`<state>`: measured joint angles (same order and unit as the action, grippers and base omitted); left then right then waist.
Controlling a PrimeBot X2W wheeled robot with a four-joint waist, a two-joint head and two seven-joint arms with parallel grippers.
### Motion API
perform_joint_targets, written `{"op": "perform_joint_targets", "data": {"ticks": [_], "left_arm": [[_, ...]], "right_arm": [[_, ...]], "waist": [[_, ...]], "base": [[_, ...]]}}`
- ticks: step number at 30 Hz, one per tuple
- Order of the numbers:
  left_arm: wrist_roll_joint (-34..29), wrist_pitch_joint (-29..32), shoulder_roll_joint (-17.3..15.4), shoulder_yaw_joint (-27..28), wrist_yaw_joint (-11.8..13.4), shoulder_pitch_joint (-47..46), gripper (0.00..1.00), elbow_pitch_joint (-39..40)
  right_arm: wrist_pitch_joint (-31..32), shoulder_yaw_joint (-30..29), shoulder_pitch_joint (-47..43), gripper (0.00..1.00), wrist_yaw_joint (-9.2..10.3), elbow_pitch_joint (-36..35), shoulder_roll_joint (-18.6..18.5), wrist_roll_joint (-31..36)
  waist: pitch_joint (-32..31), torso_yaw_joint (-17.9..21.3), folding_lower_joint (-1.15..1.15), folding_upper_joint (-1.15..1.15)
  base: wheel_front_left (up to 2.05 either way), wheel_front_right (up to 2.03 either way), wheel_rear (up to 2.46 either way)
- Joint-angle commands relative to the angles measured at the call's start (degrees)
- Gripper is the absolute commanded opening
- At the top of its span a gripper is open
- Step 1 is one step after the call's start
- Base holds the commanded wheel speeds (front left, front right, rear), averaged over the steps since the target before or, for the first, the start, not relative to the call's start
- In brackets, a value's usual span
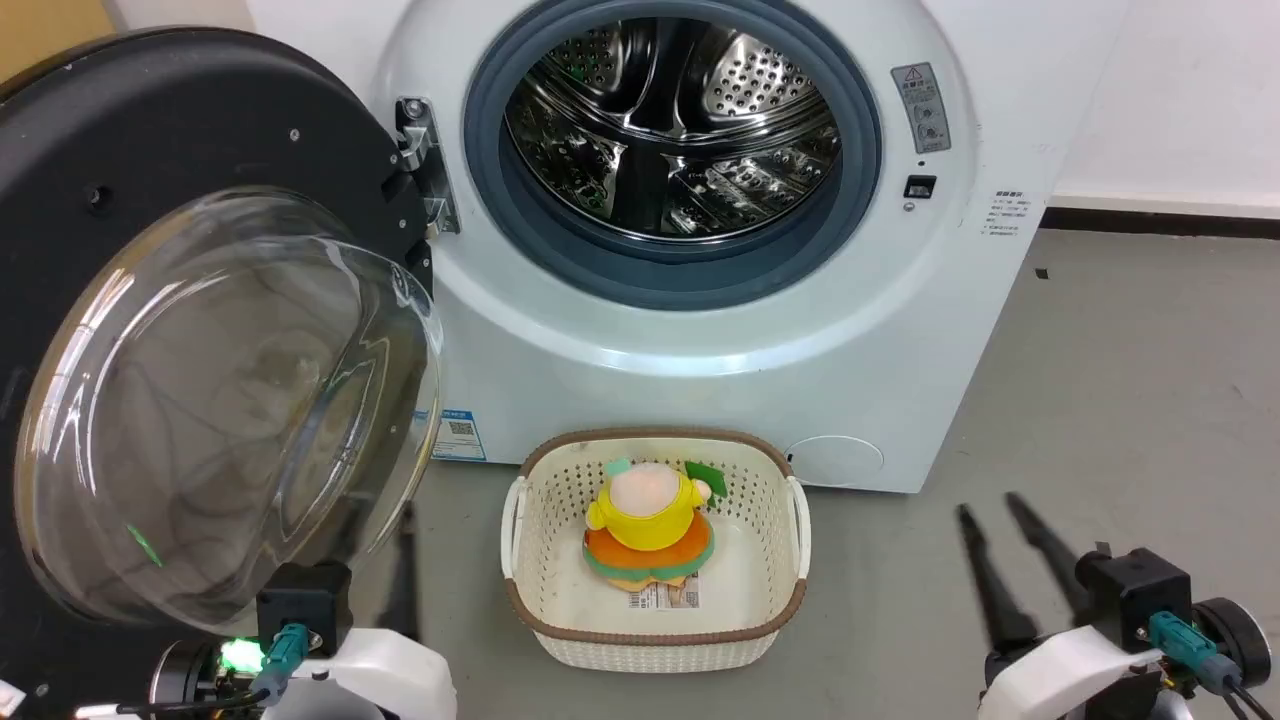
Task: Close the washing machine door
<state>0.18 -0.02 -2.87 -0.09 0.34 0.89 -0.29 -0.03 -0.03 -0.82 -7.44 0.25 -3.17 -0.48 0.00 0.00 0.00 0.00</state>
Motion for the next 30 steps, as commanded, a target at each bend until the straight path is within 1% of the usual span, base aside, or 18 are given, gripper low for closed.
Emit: {"op": "perform_joint_targets", "data": {"ticks": [1,16,30], "left_arm": [[0.0,-0.2,0.0,0.0,0.0,0.0,1.0,0.0],[0.1,-2.0,0.0,-0.7,0.7,0.2,1.0,0.2],[0.2,-3.5,-0.2,-1.2,1.3,0.6,1.0,0.6]], "right_arm": [[-0.2,0.0,0.0,1.0,0.0,0.0,0.0,-0.2],[-2.0,0.0,-0.5,1.0,-0.01,0.4,-0.4,-1.9],[-3.5,0.1,-0.9,1.0,-0.01,0.6,-0.7,-3.3]], "waist": [[0.0,0.0,0.0,0.0],[-0.1,-1.1,0.0,0.0],[-0.3,-4.4,0.0,0.0]], "base": [[0.0,0.0,0.0],[0.0,0.0,0.0],[0.0,0.0,0.0]]}}
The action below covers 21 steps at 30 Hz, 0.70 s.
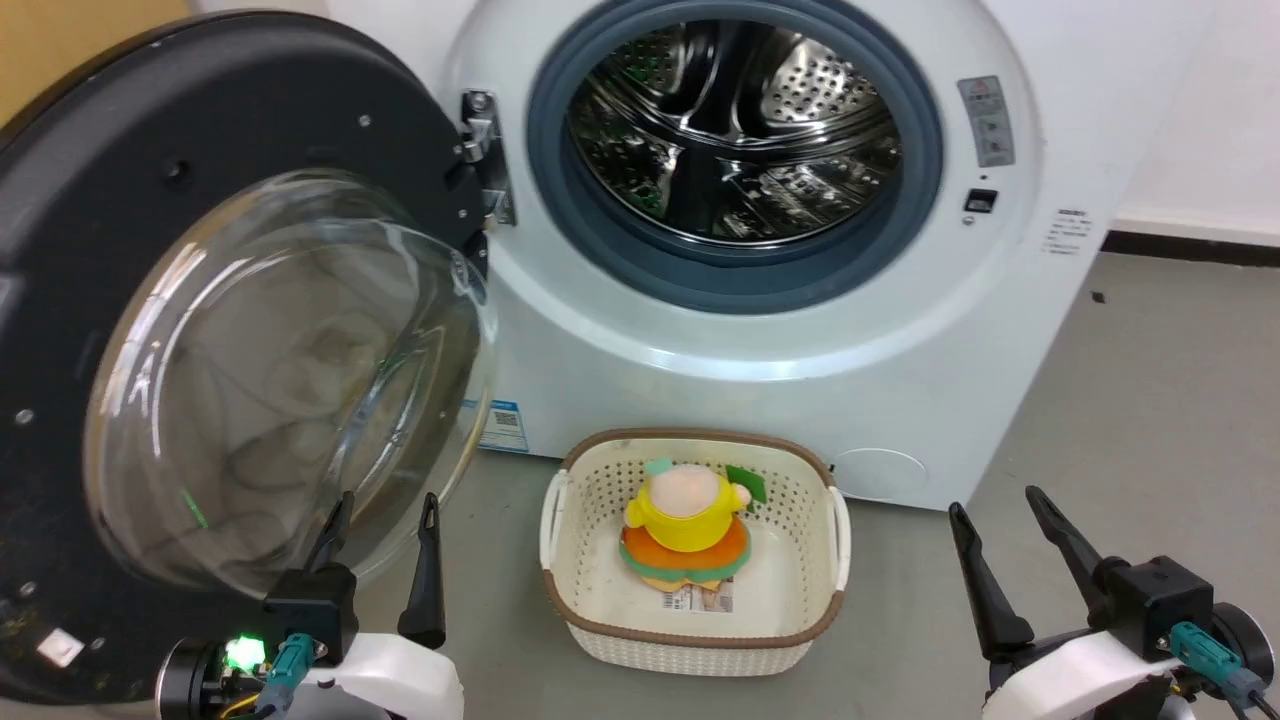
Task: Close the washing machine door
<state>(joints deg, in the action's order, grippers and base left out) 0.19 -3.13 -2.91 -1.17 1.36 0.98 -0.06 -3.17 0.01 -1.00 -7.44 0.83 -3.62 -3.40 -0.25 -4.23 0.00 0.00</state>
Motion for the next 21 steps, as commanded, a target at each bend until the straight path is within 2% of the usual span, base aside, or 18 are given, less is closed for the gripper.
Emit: {"op": "perform_joint_targets", "data": {"ticks": [1,21], "left_arm": [[0.2,-0.5,-0.2,-0.1,0.3,0.5,1.0,0.4],[0.6,-2.9,-0.5,-0.2,1.7,1.6,1.0,1.7]], "right_arm": [[-0.5,0.0,-0.8,1.0,-0.01,0.1,-0.3,-0.4],[-2.9,1.5,-0.5,1.0,-0.02,1.4,-1.4,-2.5]], "waist": [[-0.1,-0.6,0.0,0.0],[0.0,-7.7,0.0,0.0]], "base": [[0.0,0.0,0.0],[0.0,0.0,0.0]]}}
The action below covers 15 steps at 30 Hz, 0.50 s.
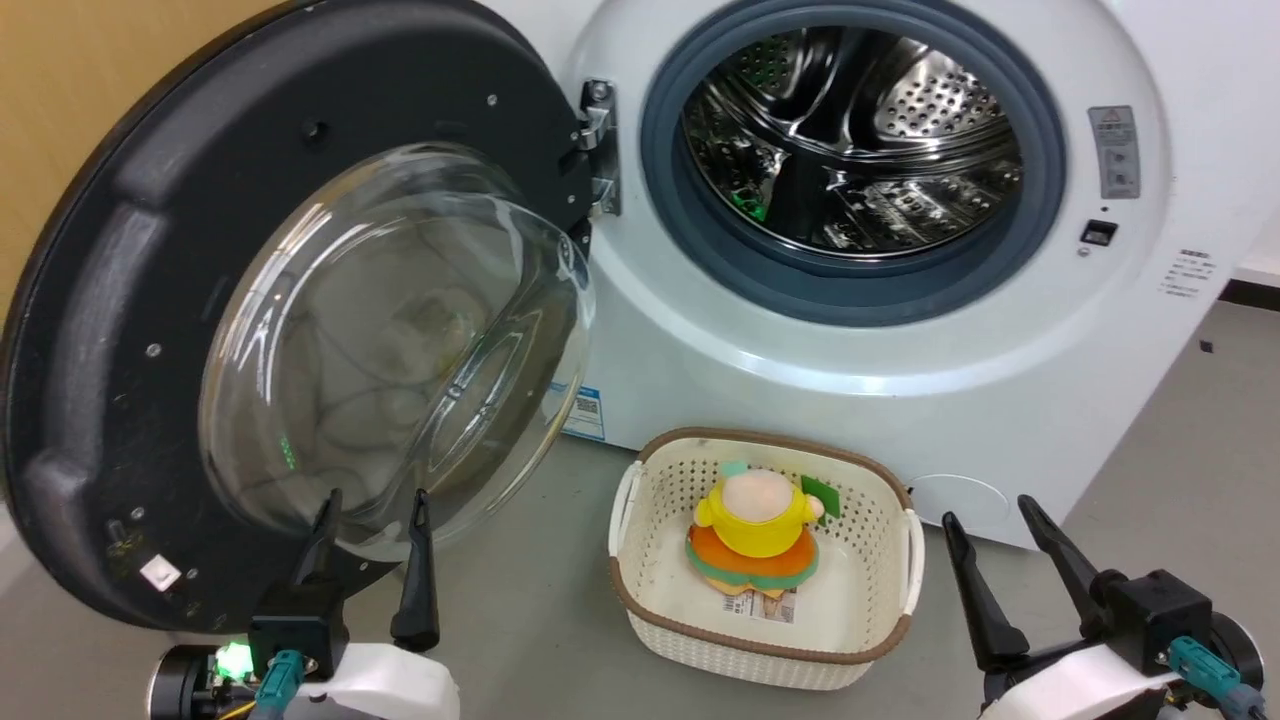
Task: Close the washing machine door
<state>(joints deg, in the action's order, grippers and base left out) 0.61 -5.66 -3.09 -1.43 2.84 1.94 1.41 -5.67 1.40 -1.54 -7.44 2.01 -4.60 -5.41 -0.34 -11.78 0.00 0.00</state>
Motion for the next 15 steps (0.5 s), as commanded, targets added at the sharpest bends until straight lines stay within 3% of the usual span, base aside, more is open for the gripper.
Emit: {"op": "perform_joint_targets", "data": {"ticks": [1,15], "left_arm": [[0.2,-0.5,-0.3,0.1,0.4,0.7,1.0,0.4],[0.5,-2.2,-0.2,0.4,2.1,2.1,1.0,2.4]], "right_arm": [[-0.5,0.3,0.2,1.0,-0.02,0.4,-0.5,-0.6],[-2.2,2.9,2.3,1.0,-0.02,2.2,-2.1,-2.8]], "waist": [[0.1,-0.5,0.0,0.0],[0.7,-4.2,0.0,0.0]], "base": [[0.0,0.0,0.0],[0.0,0.0,0.0]]}}
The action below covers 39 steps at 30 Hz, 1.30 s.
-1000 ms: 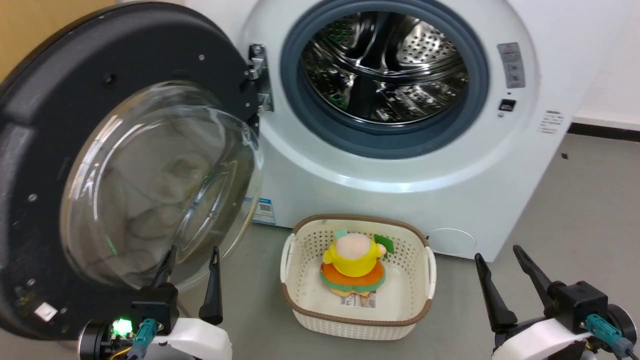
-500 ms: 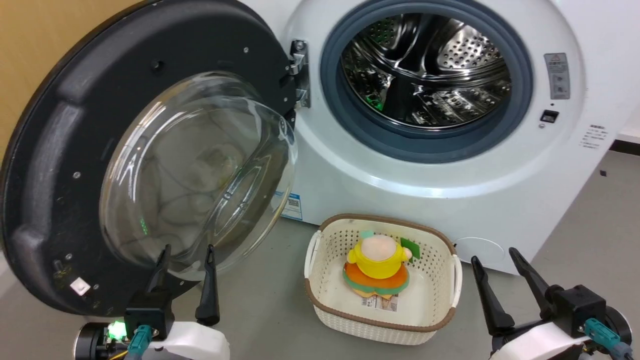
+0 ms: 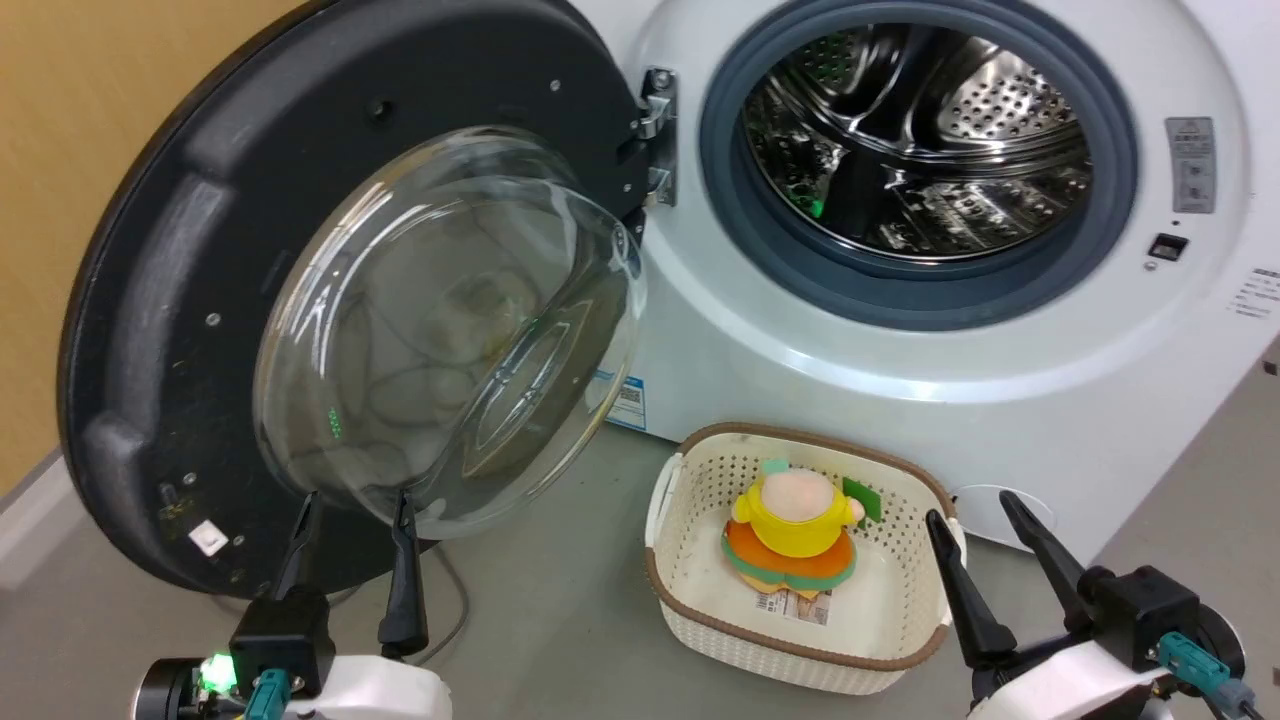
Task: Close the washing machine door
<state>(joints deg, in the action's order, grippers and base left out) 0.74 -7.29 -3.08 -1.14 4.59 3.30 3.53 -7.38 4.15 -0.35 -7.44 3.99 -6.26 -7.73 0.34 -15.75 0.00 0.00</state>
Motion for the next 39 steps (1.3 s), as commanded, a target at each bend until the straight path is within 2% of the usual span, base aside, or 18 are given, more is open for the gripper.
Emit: {"op": "perform_joint_targets", "data": {"ticks": [1,39], "left_arm": [[0.4,-0.7,-0.2,0.1,0.5,0.9,1.0,0.5],[0.5,-5.2,-0.1,-0.4,3.8,3.7,1.0,4.5]], "right_arm": [[-0.6,0.3,1.3,1.0,-0.02,0.3,-0.5,-0.6],[-5.1,5.5,4.7,1.0,-0.04,3.0,-4.0,-6.6]], "waist": [[0.1,-0.5,0.0,0.0],[1.6,-10.2,0.0,0.0]], "base": [[0.0,0.0,0.0],[-0.01,-0.01,-0.01]]}}
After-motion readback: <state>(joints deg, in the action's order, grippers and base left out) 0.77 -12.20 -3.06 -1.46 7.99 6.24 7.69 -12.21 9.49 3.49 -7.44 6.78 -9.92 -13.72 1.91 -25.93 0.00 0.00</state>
